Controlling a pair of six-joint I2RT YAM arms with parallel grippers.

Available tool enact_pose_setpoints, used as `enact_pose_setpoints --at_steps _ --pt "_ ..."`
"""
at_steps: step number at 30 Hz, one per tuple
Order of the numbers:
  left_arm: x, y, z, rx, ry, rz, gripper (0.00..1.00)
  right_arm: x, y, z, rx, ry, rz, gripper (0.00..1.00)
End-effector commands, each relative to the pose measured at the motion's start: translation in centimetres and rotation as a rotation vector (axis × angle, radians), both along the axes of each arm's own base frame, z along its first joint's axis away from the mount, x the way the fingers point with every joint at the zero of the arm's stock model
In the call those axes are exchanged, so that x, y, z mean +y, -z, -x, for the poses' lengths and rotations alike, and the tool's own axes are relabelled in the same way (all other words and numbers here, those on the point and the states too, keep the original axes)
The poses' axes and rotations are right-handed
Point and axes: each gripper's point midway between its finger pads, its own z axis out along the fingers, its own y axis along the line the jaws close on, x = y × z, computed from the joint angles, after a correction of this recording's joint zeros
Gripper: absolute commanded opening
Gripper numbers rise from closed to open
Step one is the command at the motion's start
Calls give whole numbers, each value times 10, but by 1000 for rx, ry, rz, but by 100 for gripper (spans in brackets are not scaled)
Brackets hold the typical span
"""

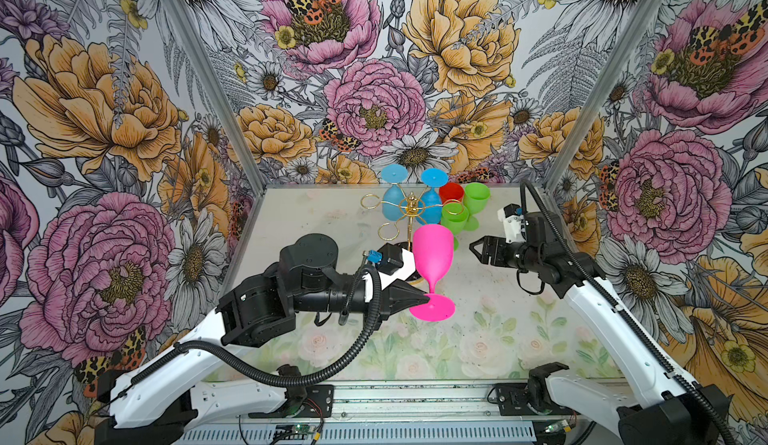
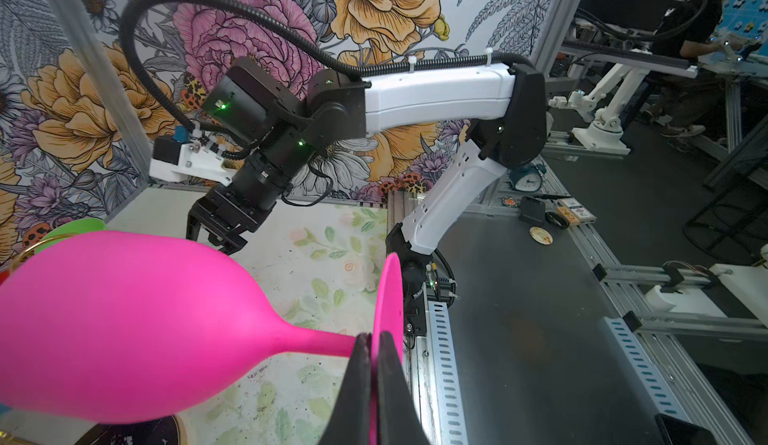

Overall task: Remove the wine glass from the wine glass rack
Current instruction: 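Swing the held pink glass toward the robot and turn it upright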

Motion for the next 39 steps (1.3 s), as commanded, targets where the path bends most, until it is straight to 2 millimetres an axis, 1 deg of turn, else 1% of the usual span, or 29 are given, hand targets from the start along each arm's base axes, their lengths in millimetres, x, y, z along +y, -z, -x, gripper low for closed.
enact_pose_setpoints --at_steps 1,4,9,10,11,13,15,17,19,22,24,26,28,33,37,39 --pt "-12 4 -1 -130 -6 42 0 3 -2 7 10 -22 -23 78" --pt "-23 22 4 -169 14 42 0 4 0 11 25 -29 -21 78" --pt "-37 62 14 -284 37 -36 0 2 -3 16 47 -28 -15 77" --pt "-38 69 11 -319 20 -60 0 0 -4 16 46 -21 -8 77" --pt "-41 78 17 -356 30 -76 0 -1 -5 17 47 -17 -2 77" --pt "-42 92 15 -413 25 -94 0 -2 -7 18 47 -13 3 76" --pt "-41 100 14 -453 20 -82 0 -1 -11 18 50 -16 -2 76" --pt "-41 107 11 -488 0 -77 0 -3 -17 18 62 0 6 74" --pt "-40 115 7 -524 -15 -102 0 -6 -26 20 53 7 52 73" --pt "-39 136 2 -600 -22 -164 0 -7 -40 24 35 -5 84 73" --pt "-40 148 -1 -645 -26 -200 0 -1 -50 27 26 -31 59 73" --pt "-40 159 -5 -692 -30 -232 0 9 -57 31 28 -77 13 73" --pt "-39 168 -7 -734 -28 -259 0 18 -60 35 41 -120 -16 72" --pt "-33 194 -13 -842 -12 -347 0 30 -59 40 67 -183 -44 69" --pt "-28 208 -19 -912 -5 -399 0 46 -53 45 117 -263 -90 67" --pt "-25 216 -22 -946 -3 -436 0 50 -52 46 128 -278 -98 66"
